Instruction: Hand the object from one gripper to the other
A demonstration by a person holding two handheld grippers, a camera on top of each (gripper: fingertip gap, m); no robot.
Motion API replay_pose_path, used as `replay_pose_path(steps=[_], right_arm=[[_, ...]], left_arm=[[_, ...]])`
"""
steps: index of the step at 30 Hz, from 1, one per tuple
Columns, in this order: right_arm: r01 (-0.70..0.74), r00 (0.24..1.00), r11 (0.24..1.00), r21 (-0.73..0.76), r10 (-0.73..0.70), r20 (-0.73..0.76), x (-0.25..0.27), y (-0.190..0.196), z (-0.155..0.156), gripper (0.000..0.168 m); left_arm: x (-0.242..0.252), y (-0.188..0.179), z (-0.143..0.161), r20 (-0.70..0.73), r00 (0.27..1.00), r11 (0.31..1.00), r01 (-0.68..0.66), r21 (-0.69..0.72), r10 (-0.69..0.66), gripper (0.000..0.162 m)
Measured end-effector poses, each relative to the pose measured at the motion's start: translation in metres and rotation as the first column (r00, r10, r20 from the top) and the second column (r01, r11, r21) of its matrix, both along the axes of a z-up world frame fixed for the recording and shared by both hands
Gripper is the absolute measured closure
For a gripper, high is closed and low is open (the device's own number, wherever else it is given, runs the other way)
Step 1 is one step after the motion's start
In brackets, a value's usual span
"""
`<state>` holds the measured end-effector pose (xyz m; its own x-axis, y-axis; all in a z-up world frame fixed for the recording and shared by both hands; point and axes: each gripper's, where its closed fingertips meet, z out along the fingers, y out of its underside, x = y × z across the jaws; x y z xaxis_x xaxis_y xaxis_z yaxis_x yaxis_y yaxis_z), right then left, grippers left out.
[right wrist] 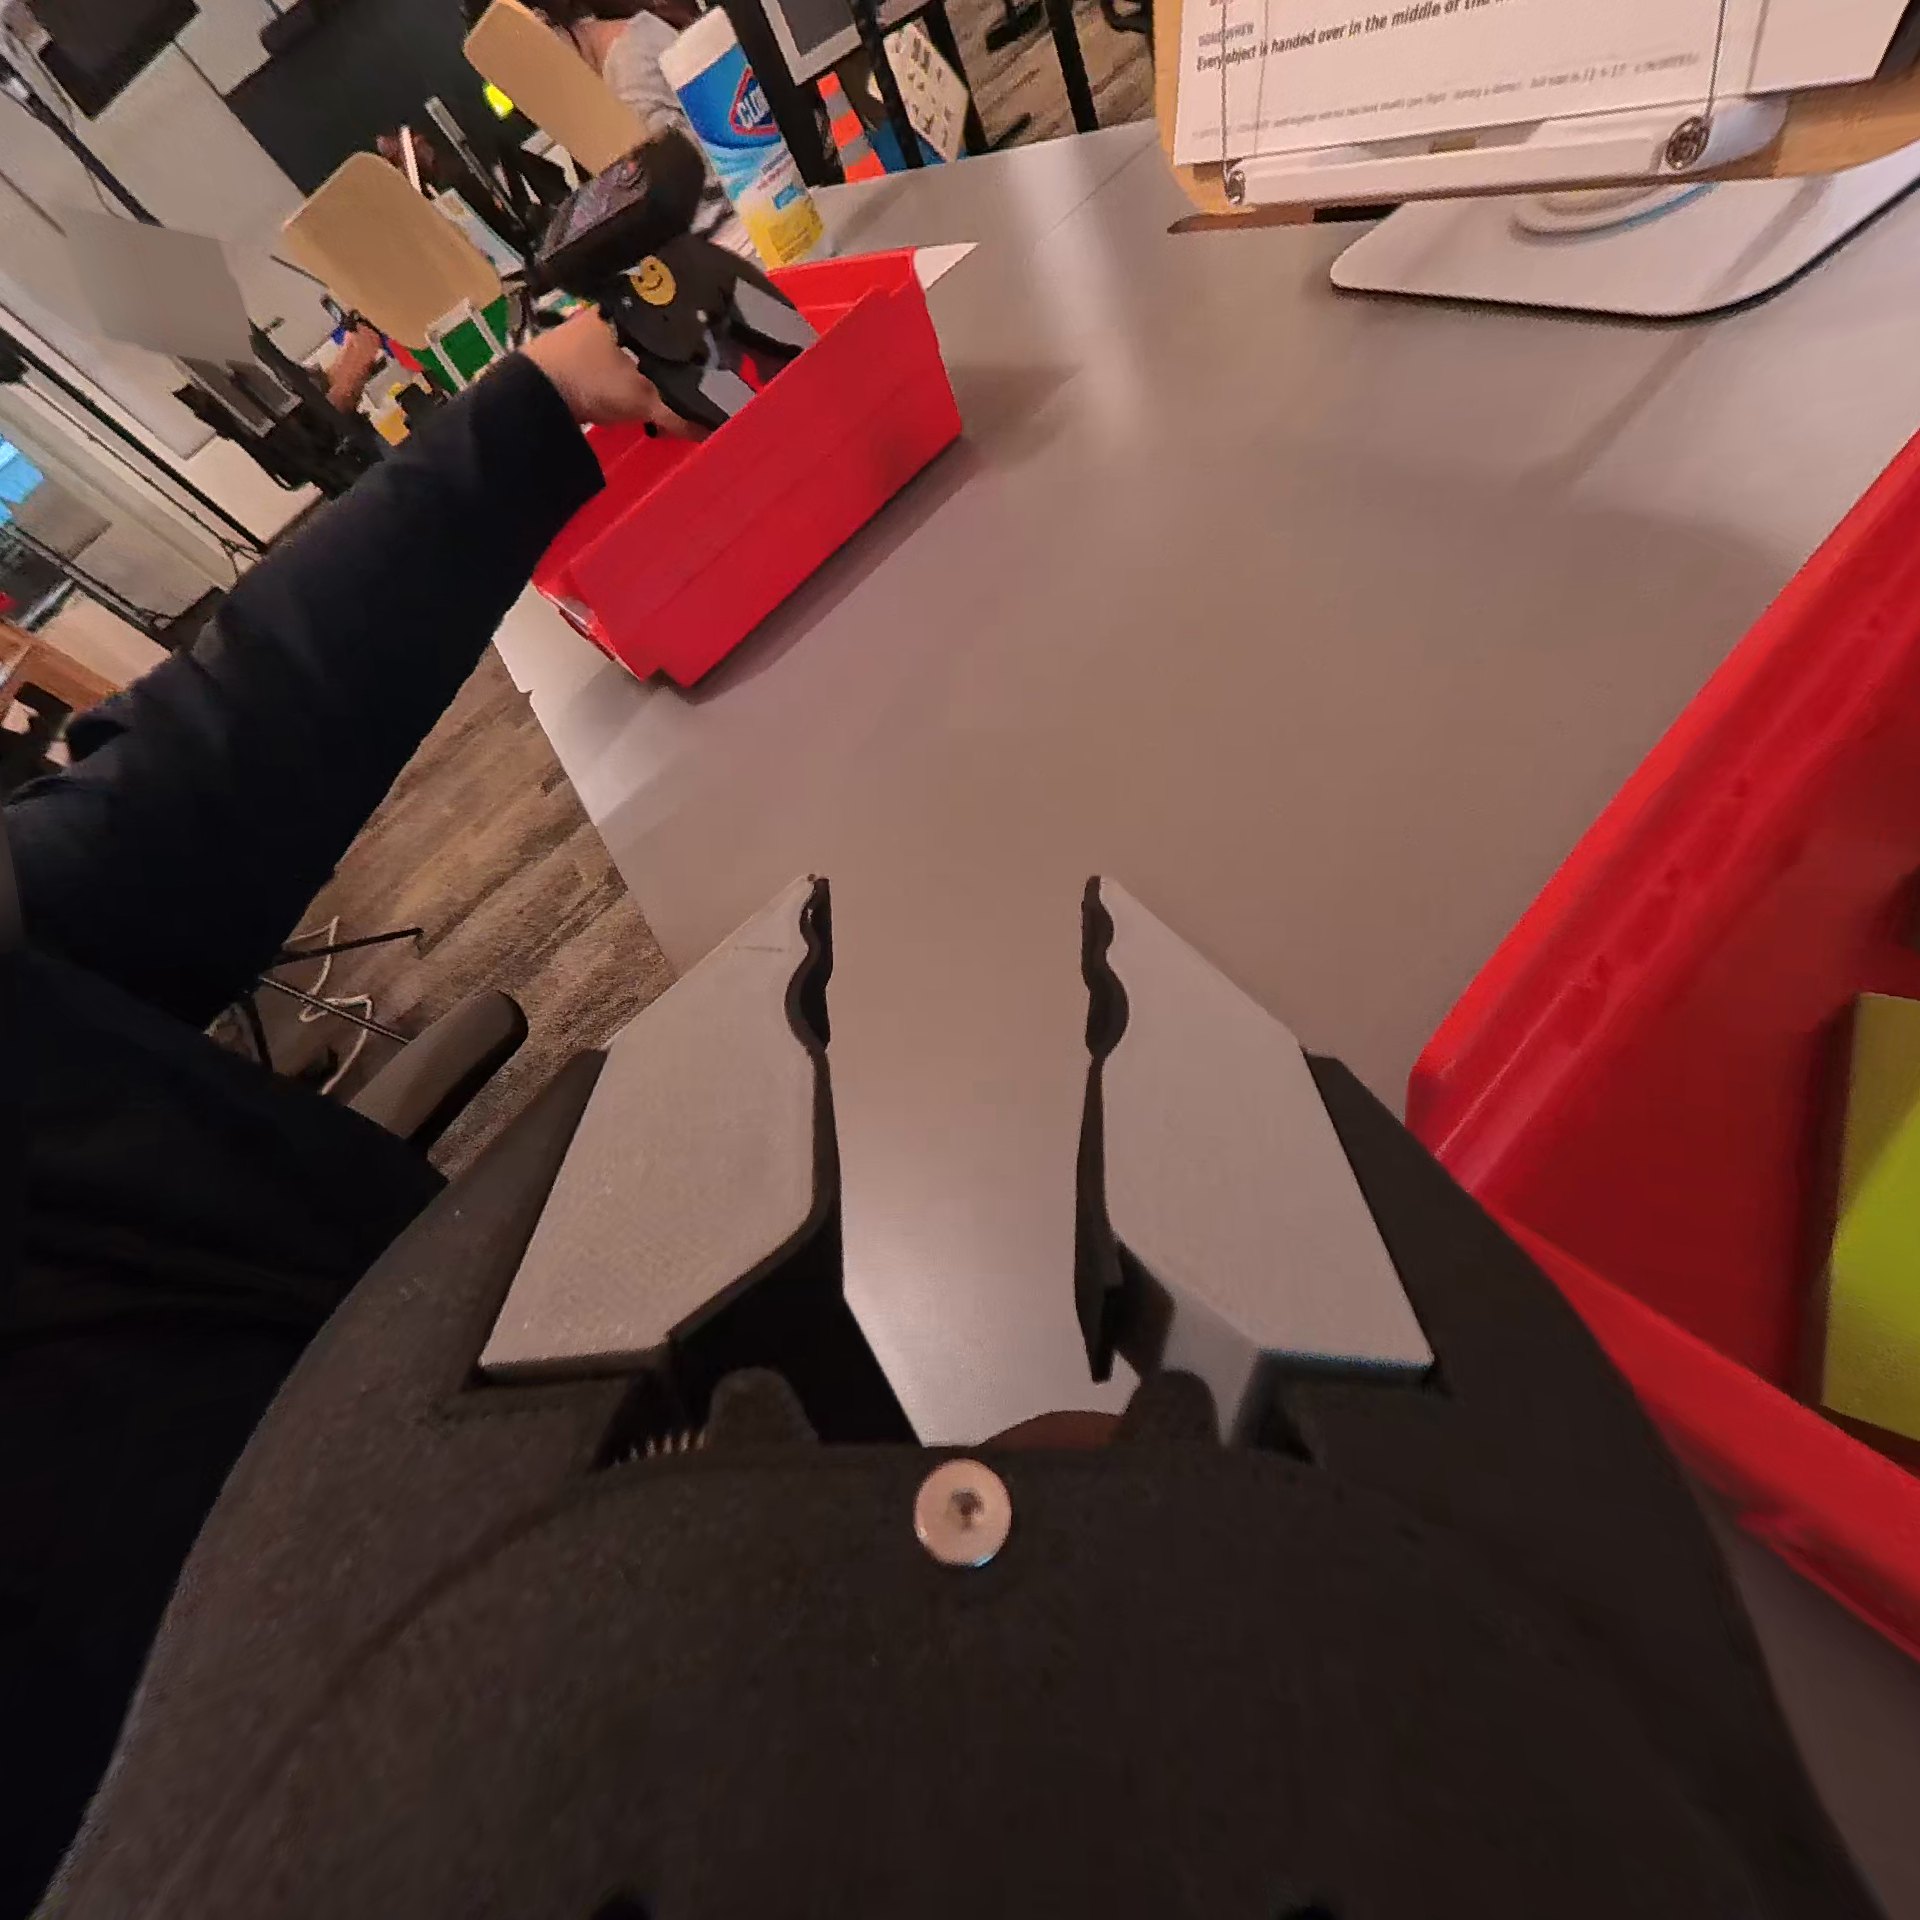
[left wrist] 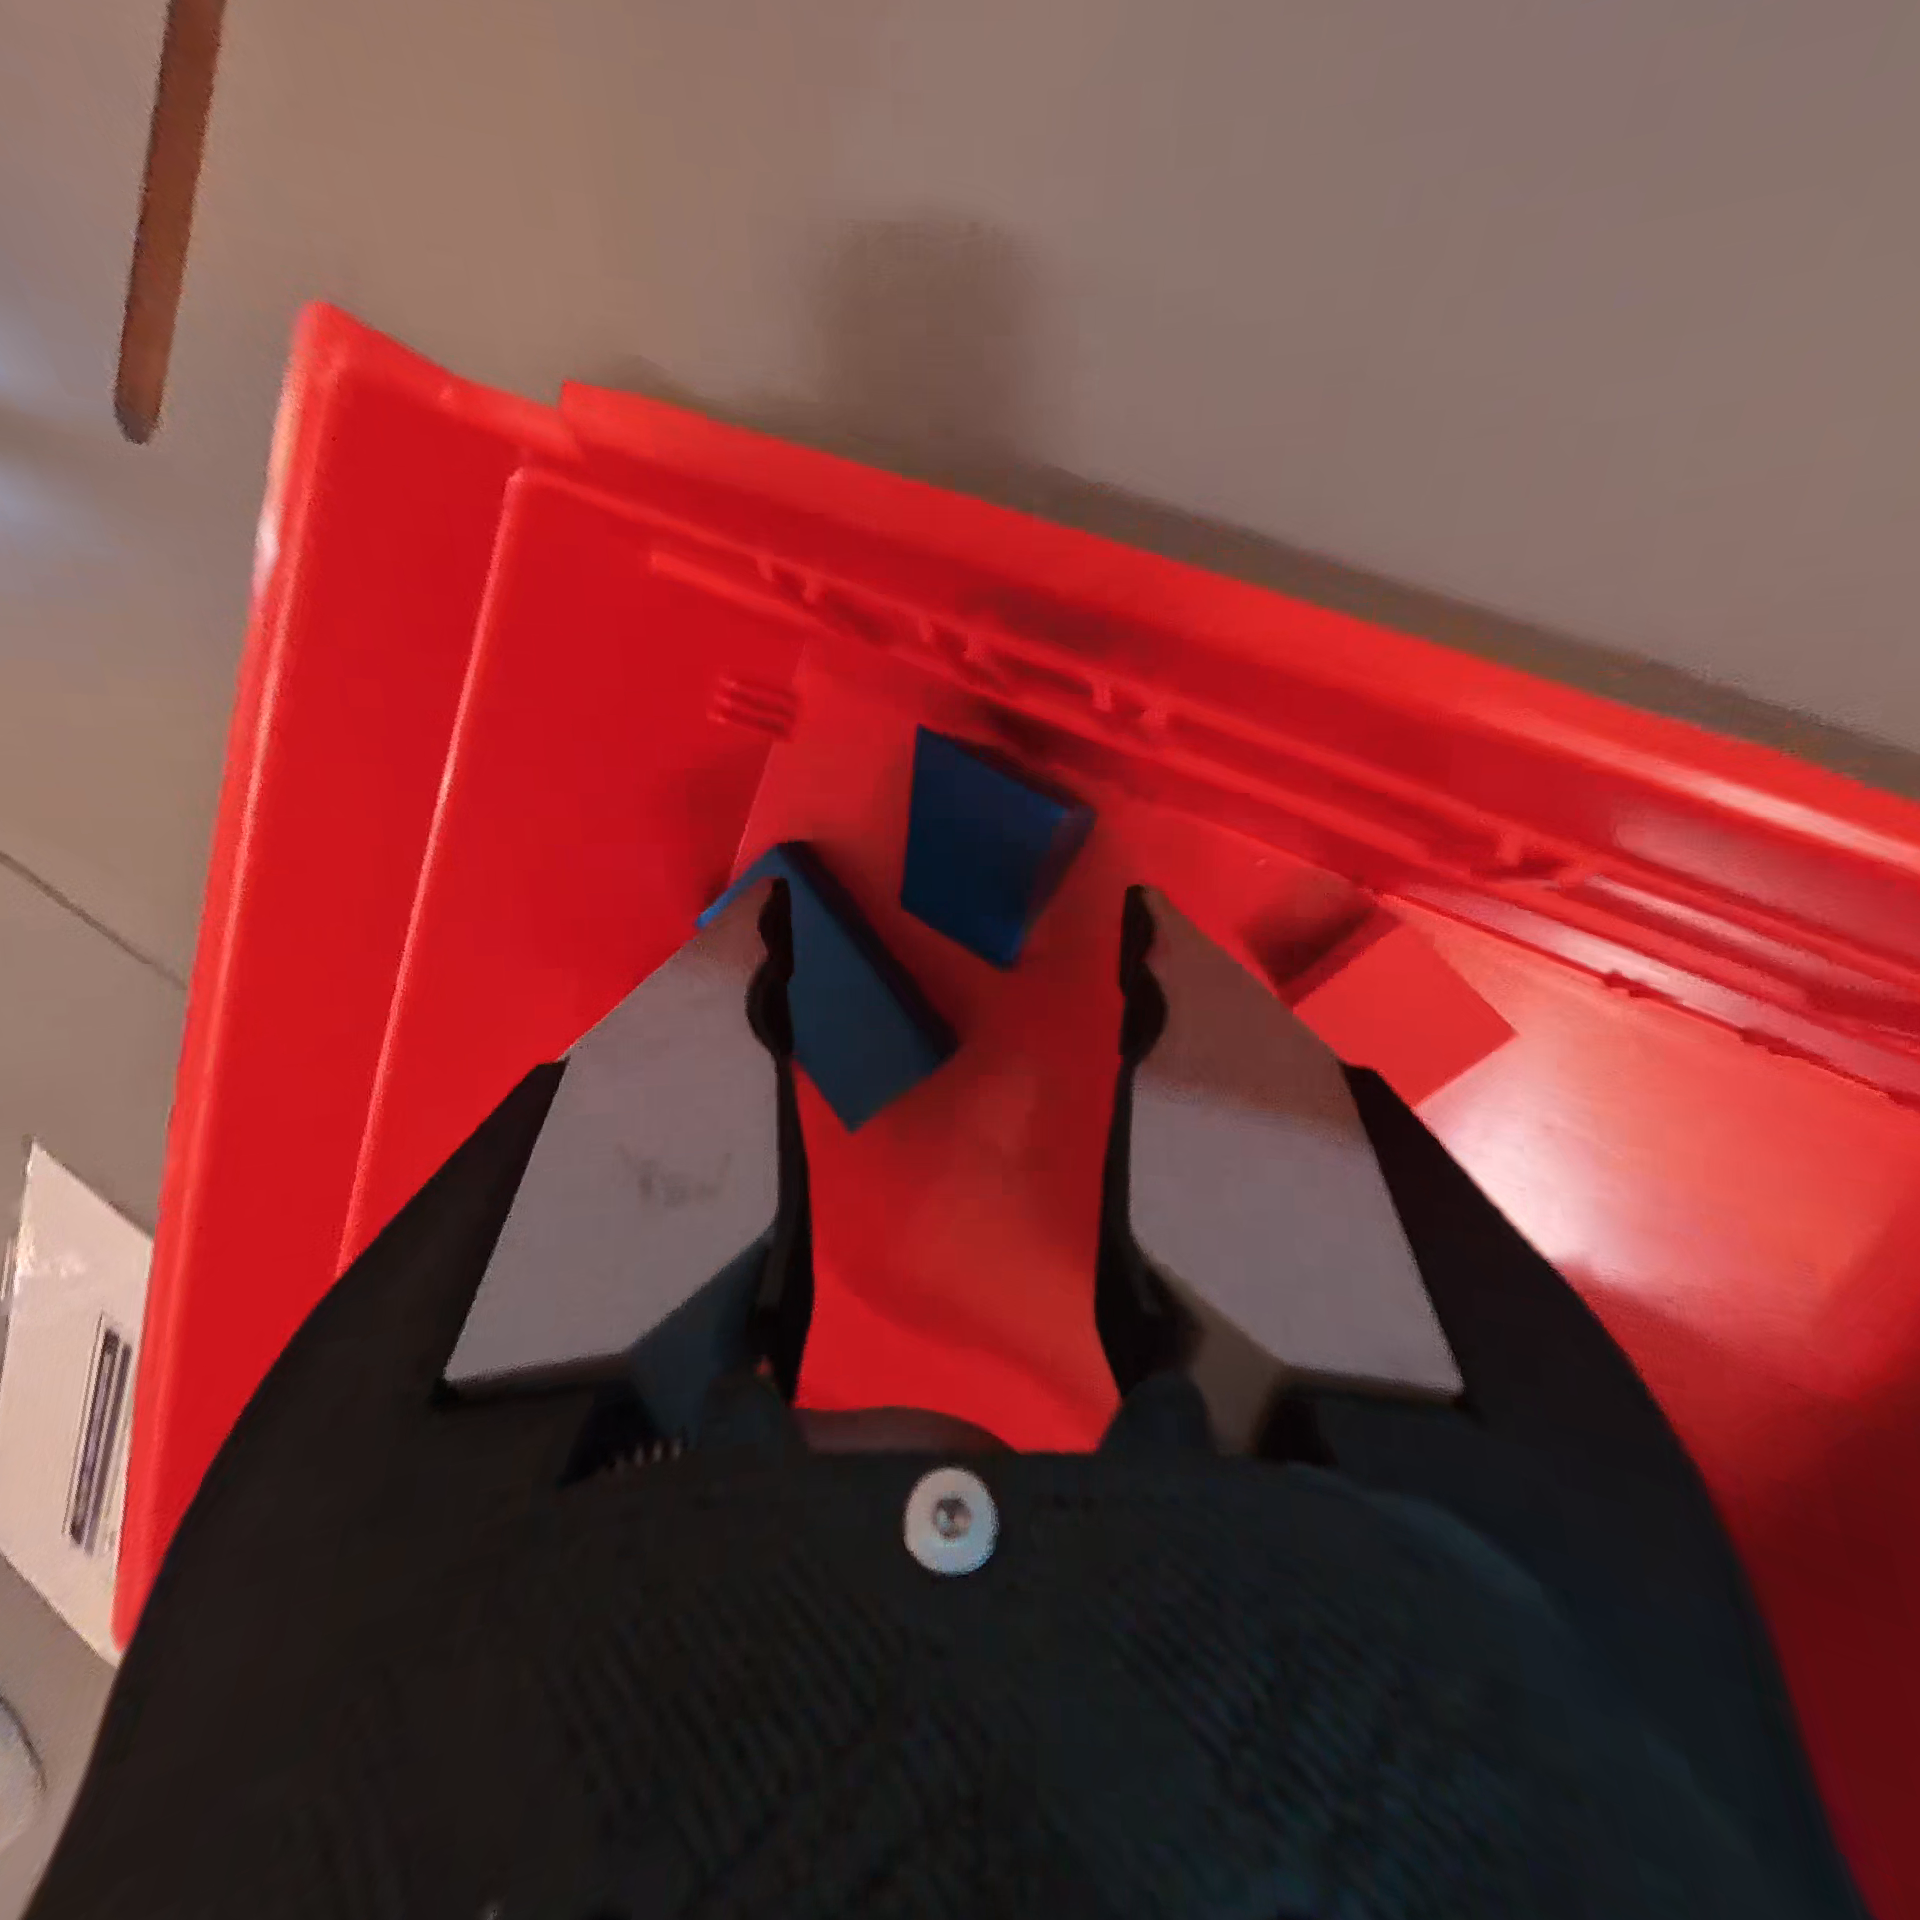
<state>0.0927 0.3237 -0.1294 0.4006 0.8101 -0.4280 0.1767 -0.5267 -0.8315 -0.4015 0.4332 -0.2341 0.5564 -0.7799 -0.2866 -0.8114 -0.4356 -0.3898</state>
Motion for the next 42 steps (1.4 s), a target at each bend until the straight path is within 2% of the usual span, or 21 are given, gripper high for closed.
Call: replay_pose_path(steps=[3,6,12,14,17,19,21,24,25,27,31,34,36,39,42], right_arm=[[-0.008,1.000,1.000,-0.006,0.008,0.015,0.000,0.003,-0.005,0.121],[-0.014,1.000,1.000,0.003,0.014,0.001,-0.001,0.003,-0.003,0.121],[-0.044,0.997,0.998,0.033,0.046,-0.062,0.002,-0.006,0.008,0.122],[-0.062,0.996,0.997,0.050,0.065,-0.064,0.003,-0.012,0.013,0.122],[-0.091,0.995,0.991,0.100,0.096,-0.042,0.000,-0.022,0.024,0.121],[-0.138,0.989,0.978,0.153,0.145,-0.032,-0.007,-0.037,0.036,0.121],[-0.212,0.974,0.955,0.208,0.223,-0.031,-0.018,-0.057,0.050,0.119],[-0.353,0.925,0.897,0.265,0.377,-0.041,-0.039,-0.094,0.067,0.115],[-0.387,0.910,0.878,0.282,0.413,-0.037,-0.046,-0.104,0.071,0.115],[-0.421,0.894,0.851,0.314,0.448,-0.016,-0.059,-0.116,0.075,0.114],[-0.476,0.857,0.799,0.367,0.515,-0.011,-0.081,-0.140,0.090,0.115],[-0.496,0.833,0.785,0.371,0.551,-0.053,-0.094,-0.158,0.104,0.115],[-0.501,0.825,0.780,0.374,0.561,-0.065,-0.101,-0.168,0.106,0.115],[-0.462,0.849,0.786,0.410,0.526,-0.053,-0.110,-0.171,0.099,0.115],[-0.449,0.869,0.772,0.451,0.494,0.020,-0.118,-0.175,0.088,0.114]], left_arm=[[0.006,0.002,-0.016,-0.005,1.000,0.996,0.030,-0.086,-0.031,0.100],[0.019,0.007,-0.020,0.050,0.998,0.992,0.054,-0.113,-0.049,0.126],[0.007,-0.002,-0.014,-0.011,1.000,0.996,0.014,-0.091,-0.015,0.126],[0.000,-0.006,0.006,0.017,0.999,0.999,-0.038,0.001,0.038,0.127],[-0.009,-0.011,0.070,0.236,0.961,0.952,-0.201,0.230,0.146,0.127],[-0.012,-0.026,0.118,0.476,0.858,0.887,-0.359,0.291,0.192,0.126],[-0.006,-0.051,0.161,0.722,0.668,0.844,-0.481,0.237,0.178,0.127],[0.021,-0.101,0.211,0.932,0.354,0.854,-0.507,0.117,0.082,0.127],[0.037,-0.119,0.220,0.963,0.265,0.876,-0.475,0.084,0.052,0.127],[0.075,-0.153,0.234,0.989,0.143,0.917,-0.391,0.081,-0.026,0.127],[0.163,-0.224,0.252,0.975,-0.122,0.976,-0.132,0.172,-0.188,0.127],[0.214,-0.262,0.257,0.932,-0.228,0.958,-0.012,0.286,-0.281,0.127],[0.251,-0.277,0.250,0.917,-0.222,0.936,0.047,0.348,-0.330,0.127],[0.304,-0.279,0.224,0.921,-0.080,0.918,0.079,0.388,-0.382,0.126],[0.340,-0.283,0.211,0.885,0.018,0.878,0.137,0.459,-0.466,0.127]])
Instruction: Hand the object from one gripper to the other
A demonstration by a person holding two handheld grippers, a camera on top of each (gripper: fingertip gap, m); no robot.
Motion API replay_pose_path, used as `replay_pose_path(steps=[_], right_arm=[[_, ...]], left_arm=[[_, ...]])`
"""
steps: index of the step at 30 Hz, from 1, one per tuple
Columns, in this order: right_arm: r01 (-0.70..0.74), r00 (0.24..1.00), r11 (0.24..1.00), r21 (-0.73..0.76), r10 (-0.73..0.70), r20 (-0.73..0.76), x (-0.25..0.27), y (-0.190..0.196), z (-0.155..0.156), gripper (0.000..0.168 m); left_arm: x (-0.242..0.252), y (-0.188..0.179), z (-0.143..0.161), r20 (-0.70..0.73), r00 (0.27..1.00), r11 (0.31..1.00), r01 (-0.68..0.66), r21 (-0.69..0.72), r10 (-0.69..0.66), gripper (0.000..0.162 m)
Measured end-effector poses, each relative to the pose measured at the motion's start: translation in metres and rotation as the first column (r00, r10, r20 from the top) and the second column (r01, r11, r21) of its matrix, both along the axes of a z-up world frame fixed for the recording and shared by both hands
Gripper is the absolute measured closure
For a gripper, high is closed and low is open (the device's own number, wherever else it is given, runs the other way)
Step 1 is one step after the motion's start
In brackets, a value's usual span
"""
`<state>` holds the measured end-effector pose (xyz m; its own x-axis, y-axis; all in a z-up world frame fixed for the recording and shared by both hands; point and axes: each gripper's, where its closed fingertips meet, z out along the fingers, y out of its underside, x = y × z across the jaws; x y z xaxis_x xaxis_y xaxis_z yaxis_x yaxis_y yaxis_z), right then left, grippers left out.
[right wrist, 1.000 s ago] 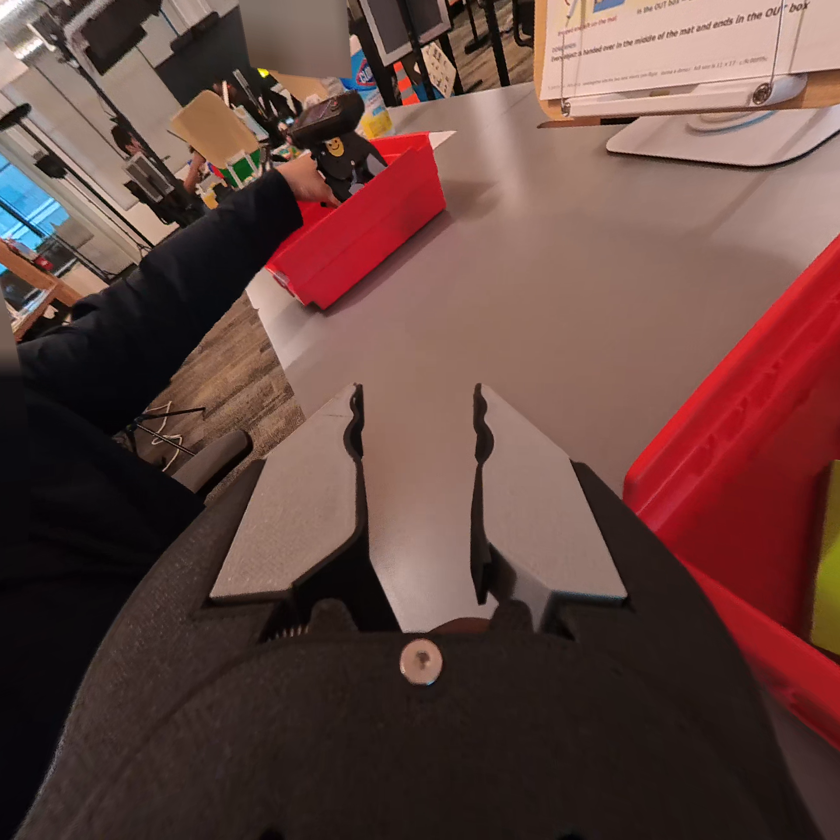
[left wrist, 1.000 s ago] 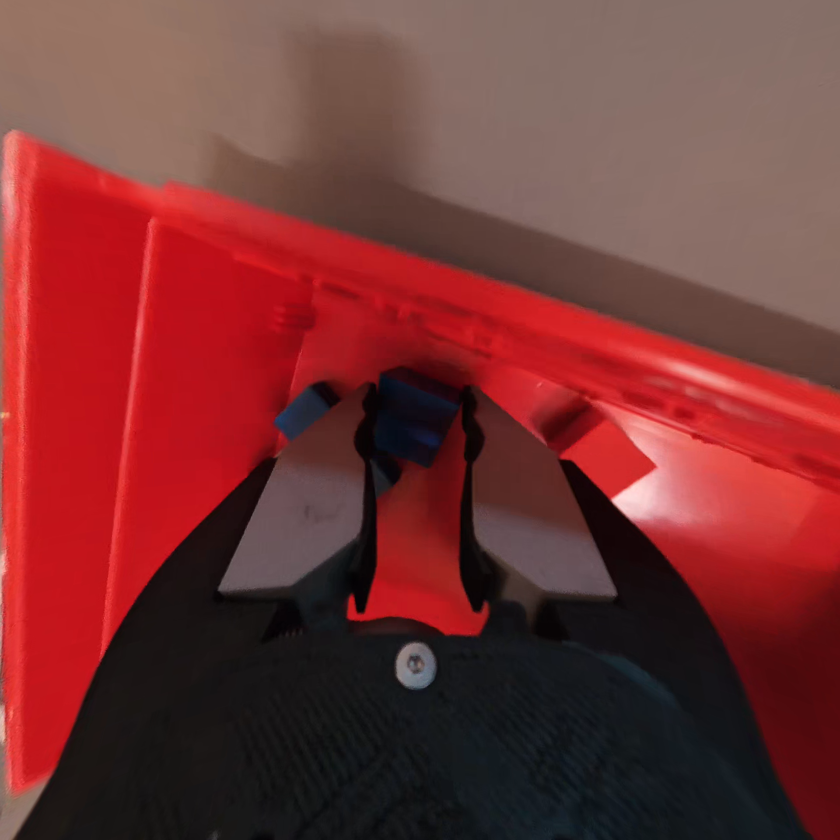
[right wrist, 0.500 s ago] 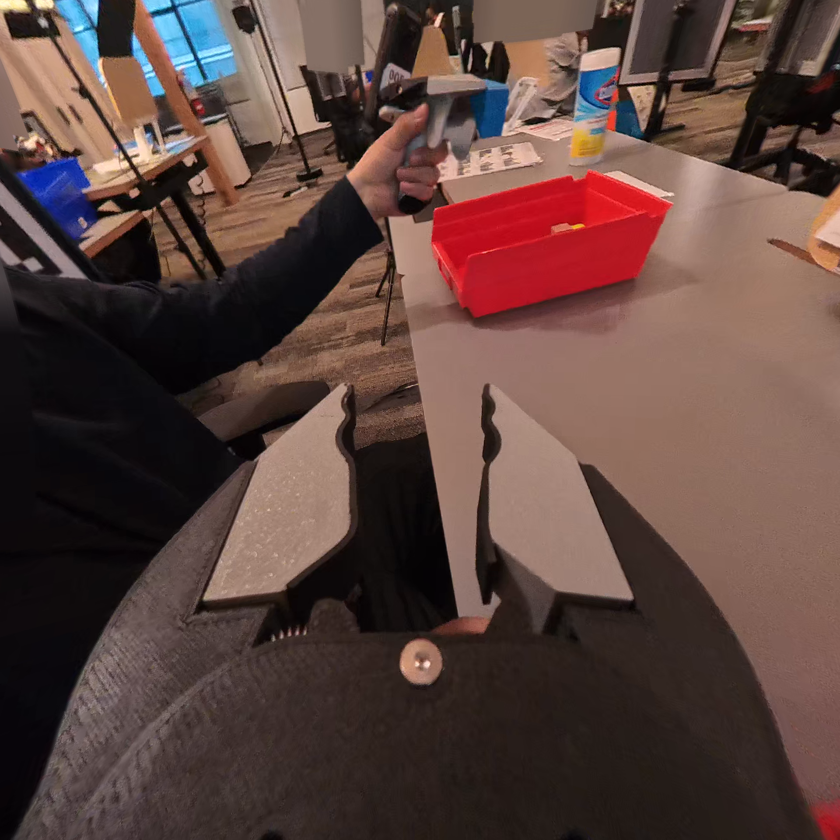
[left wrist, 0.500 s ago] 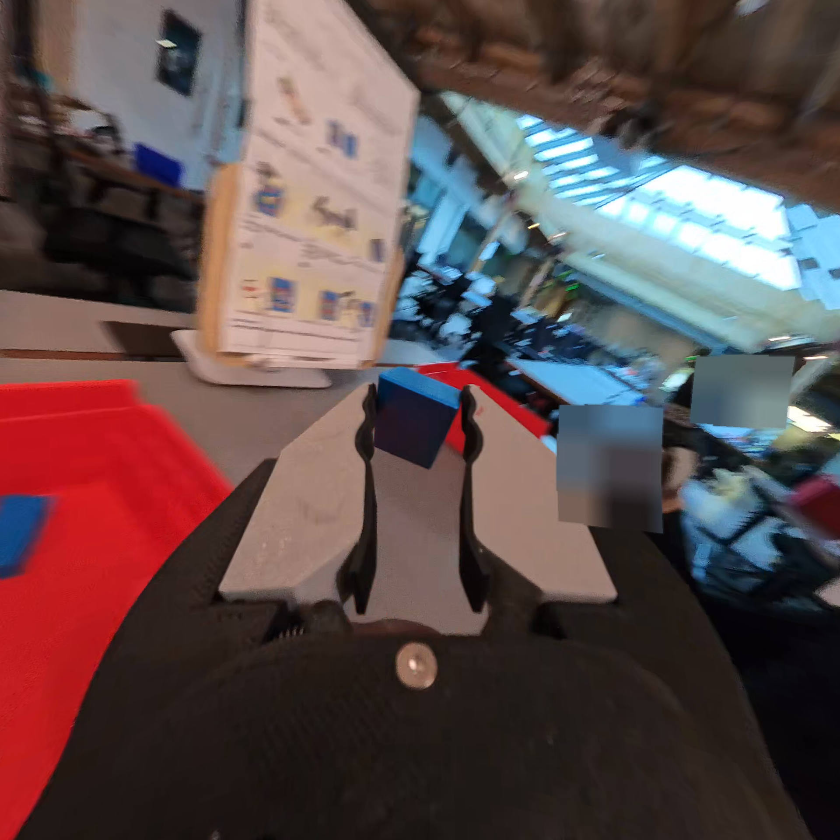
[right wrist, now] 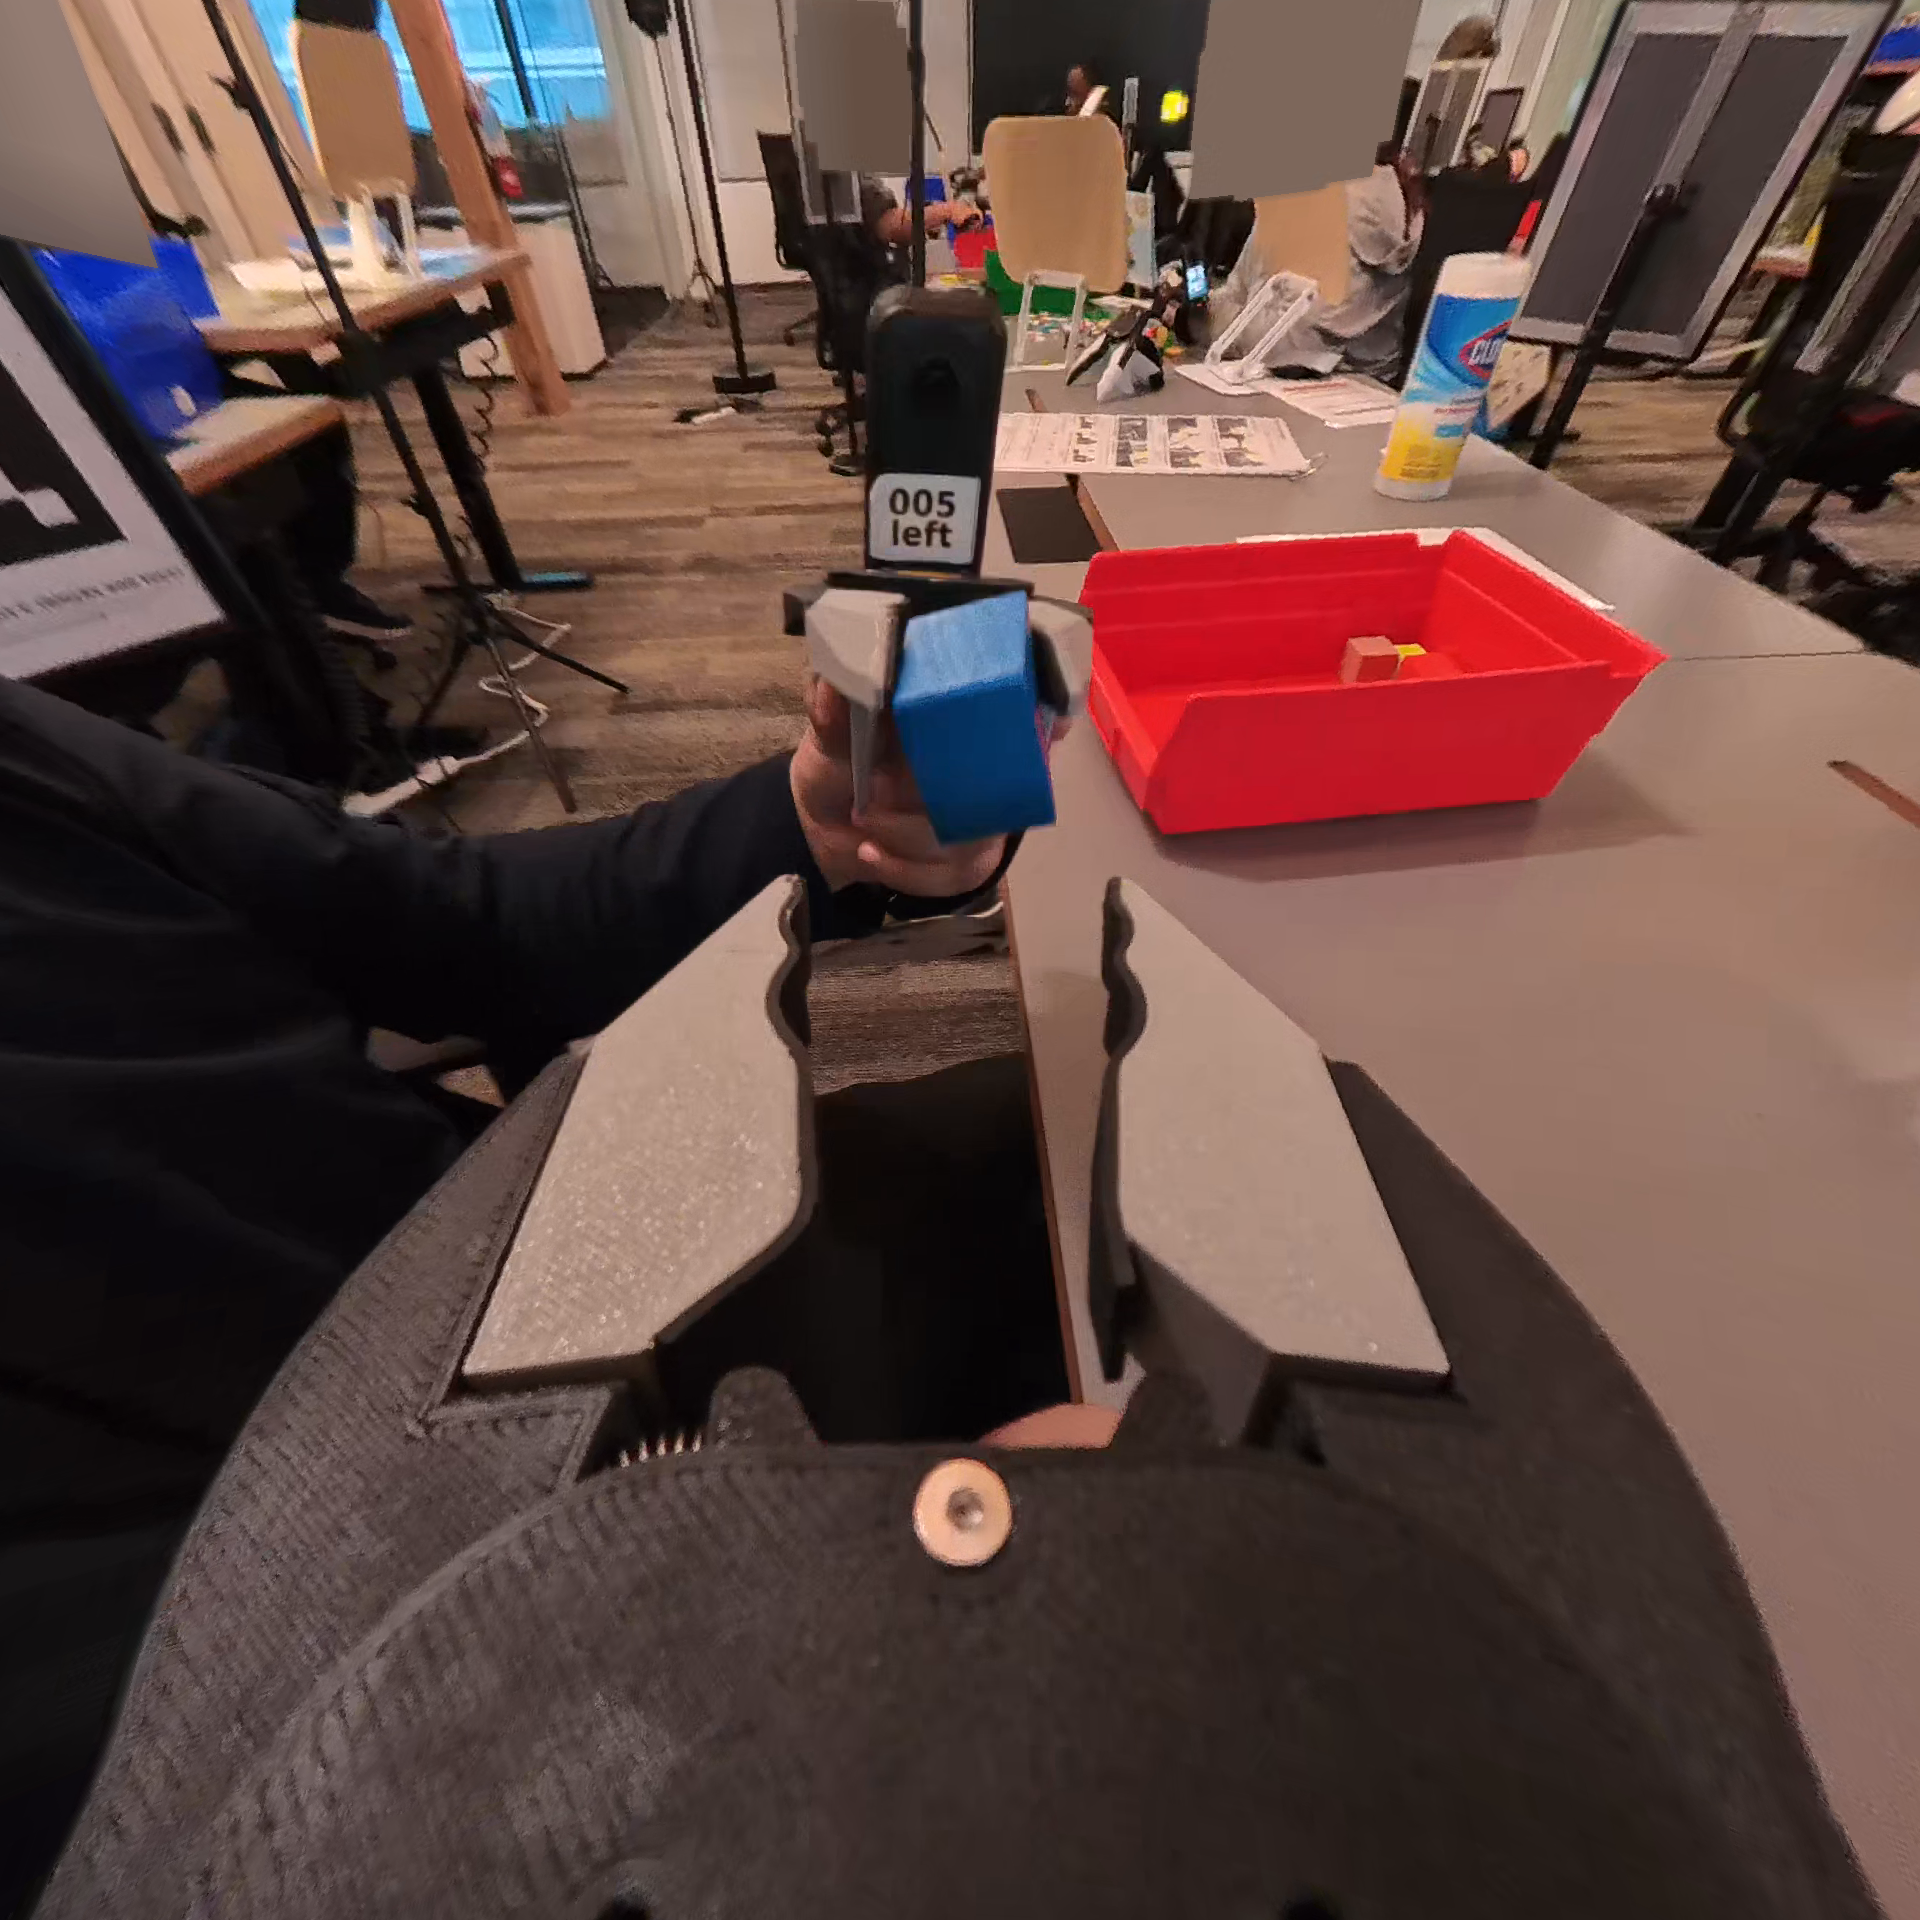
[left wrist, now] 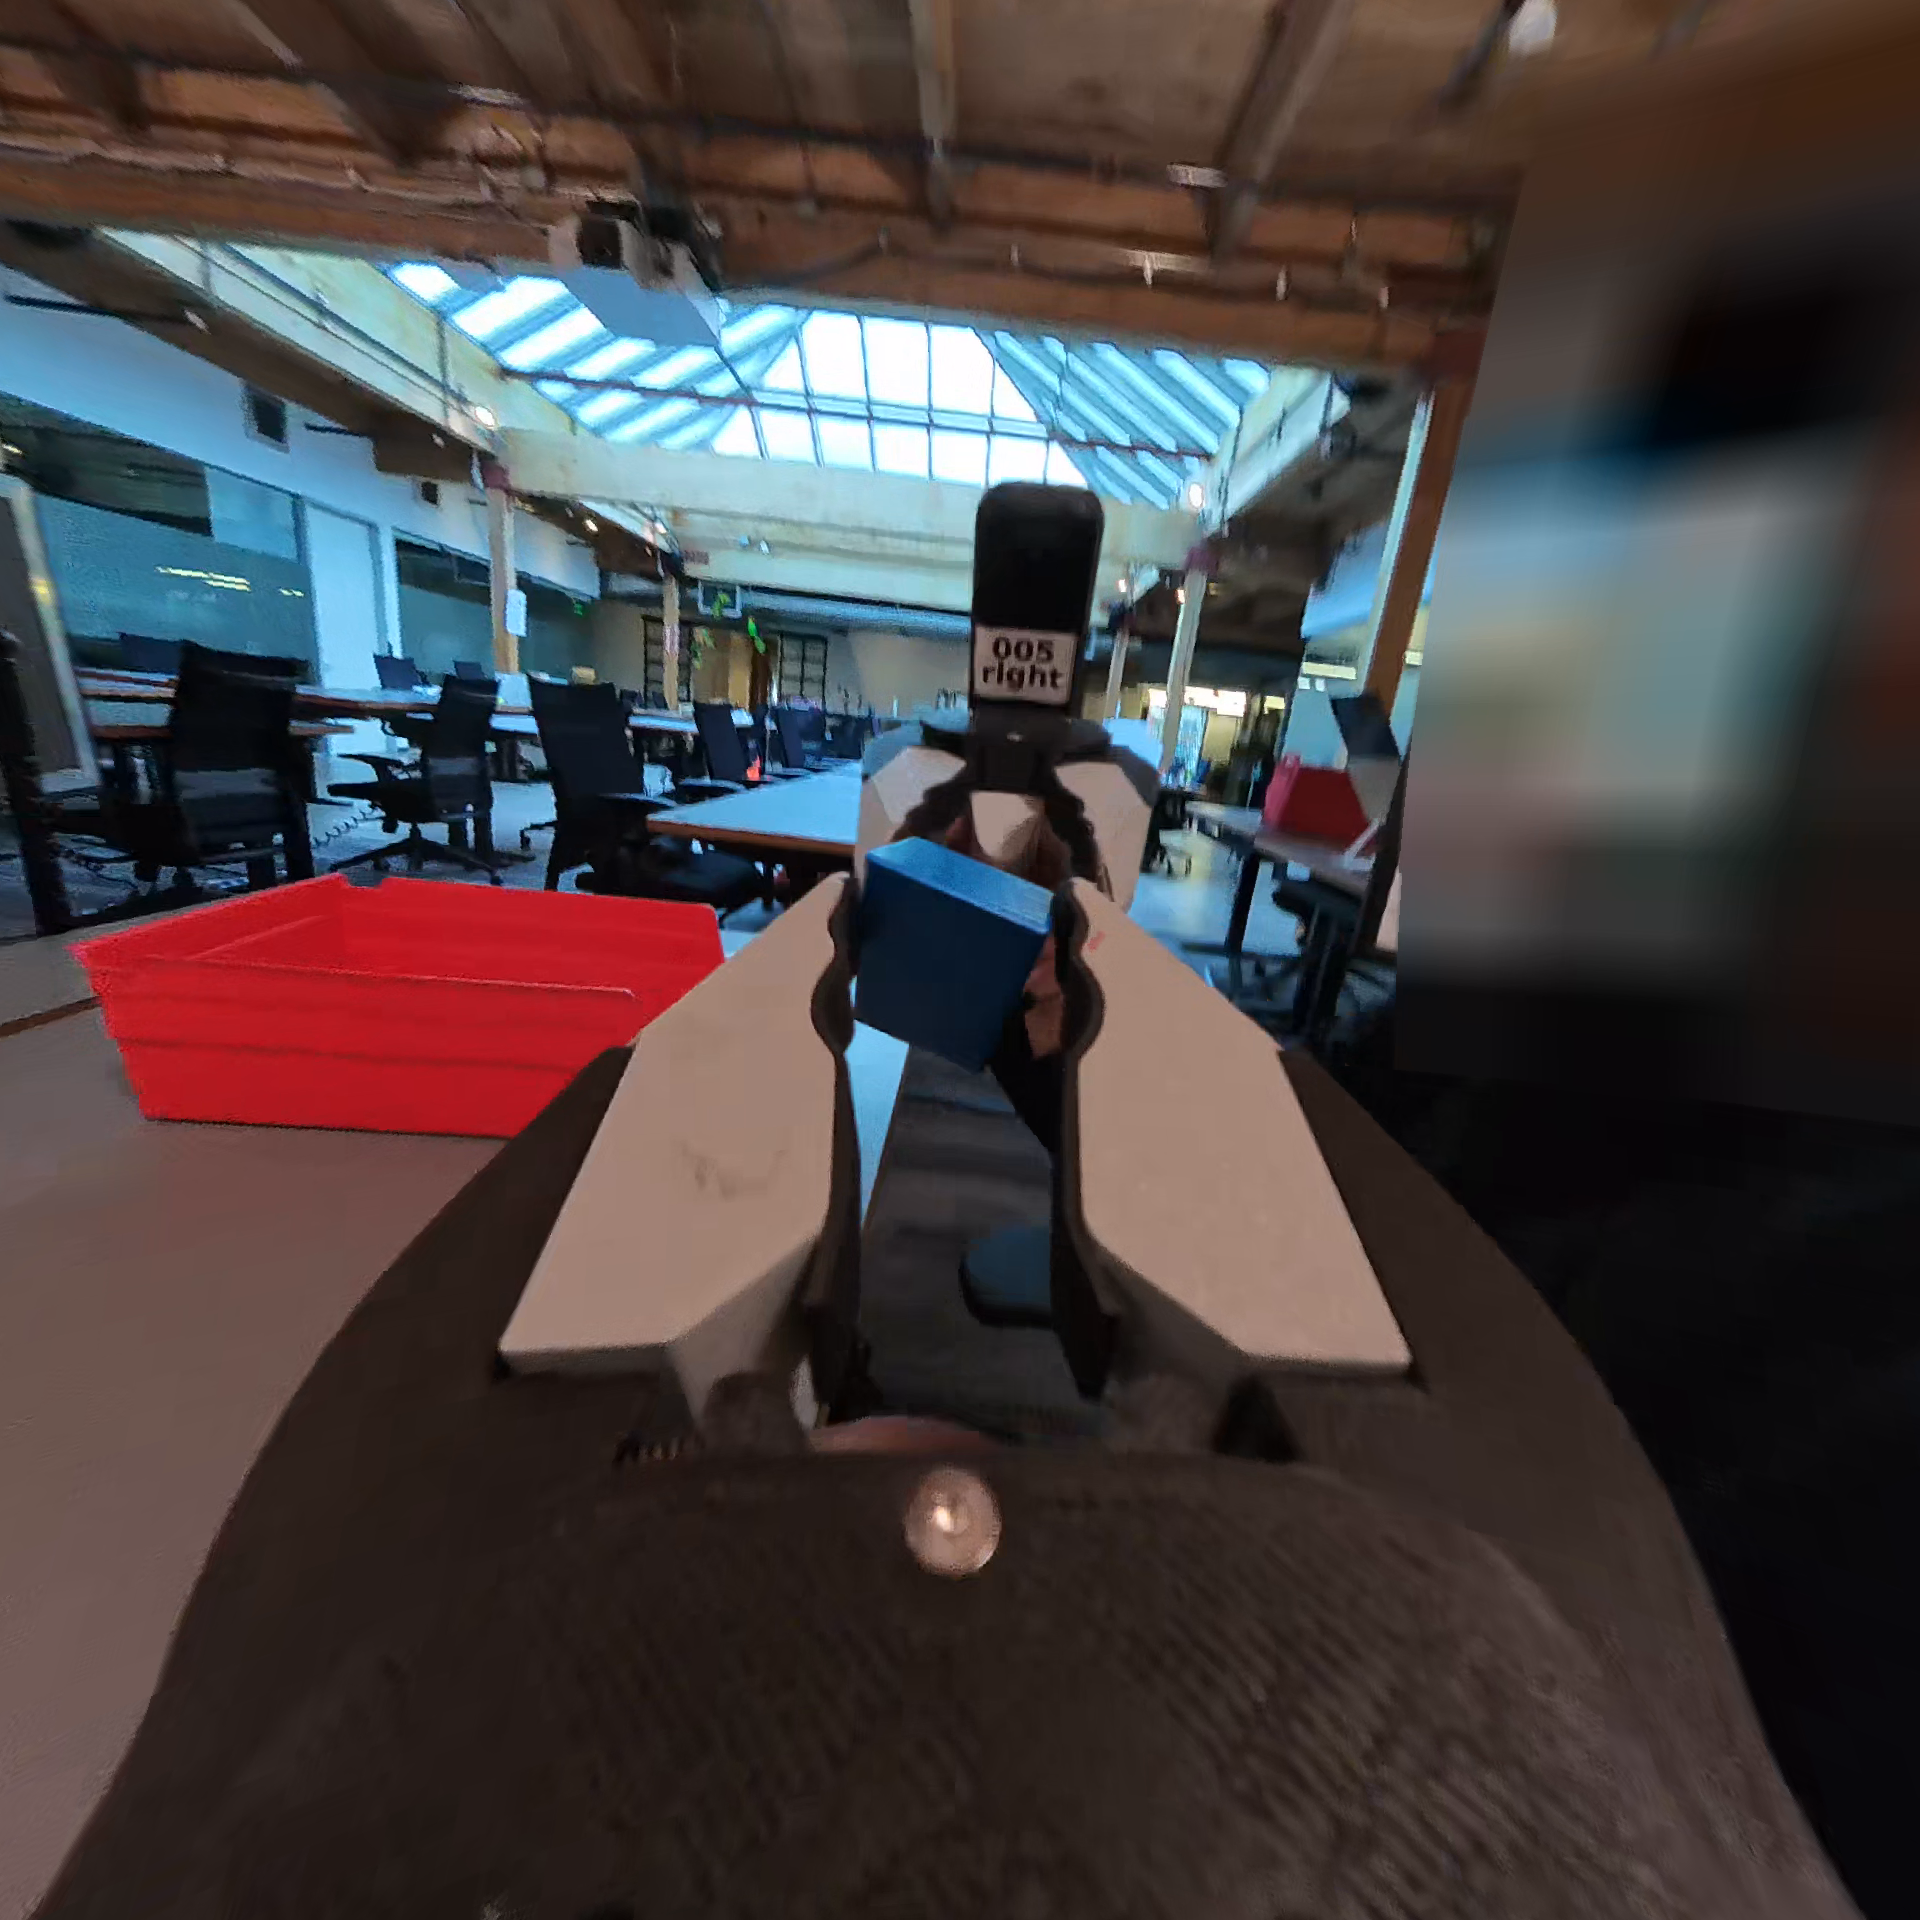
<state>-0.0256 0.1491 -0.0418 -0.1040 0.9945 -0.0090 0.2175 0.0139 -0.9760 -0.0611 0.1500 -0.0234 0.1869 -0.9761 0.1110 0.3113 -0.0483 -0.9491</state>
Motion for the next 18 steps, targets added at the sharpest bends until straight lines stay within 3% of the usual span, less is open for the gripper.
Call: replay_pose_path(steps=[3,4,7,10,12,15,18], right_arm=[[0.002,1.000,0.997,0.080,-0.003,0.022,-0.005,-0.009,-0.008,0.114],[0.004,0.999,0.993,0.119,-0.008,0.032,-0.005,-0.010,-0.010,0.114],[0.019,0.999,0.963,0.268,-0.027,0.026,-0.006,-0.010,-0.012,0.113],[-0.127,0.989,0.930,0.344,0.093,0.113,0.000,-0.028,-0.032,0.111],[-0.252,0.958,0.890,0.380,0.172,0.230,0.008,-0.042,-0.056,0.110],[-0.175,0.964,0.840,0.514,0.040,0.263,0.007,-0.023,-0.066,0.105],[-0.115,0.981,0.829,0.547,0.007,0.195,0.005,-0.018,-0.054,0.100]], left_arm=[[0.015,-0.016,0.004,-0.038,0.999,0.991,0.022,0.129,-0.018,0.127],[0.017,-0.016,0.002,-0.055,0.998,0.993,0.028,0.112,-0.021,0.127],[0.017,0.005,-0.012,-0.050,0.996,0.975,0.064,-0.212,-0.076,0.126],[0.010,0.007,-0.016,0.138,0.967,0.869,0.251,-0.426,-0.212,0.127],[0.015,0.010,-0.035,0.115,0.960,0.823,0.278,-0.496,-0.255,0.127],[0.026,0.010,-0.059,0.071,0.952,0.776,0.285,-0.563,-0.298,0.126],[0.035,0.007,-0.066,0.062,0.941,0.757,0.306,-0.578,-0.333,0.126]])
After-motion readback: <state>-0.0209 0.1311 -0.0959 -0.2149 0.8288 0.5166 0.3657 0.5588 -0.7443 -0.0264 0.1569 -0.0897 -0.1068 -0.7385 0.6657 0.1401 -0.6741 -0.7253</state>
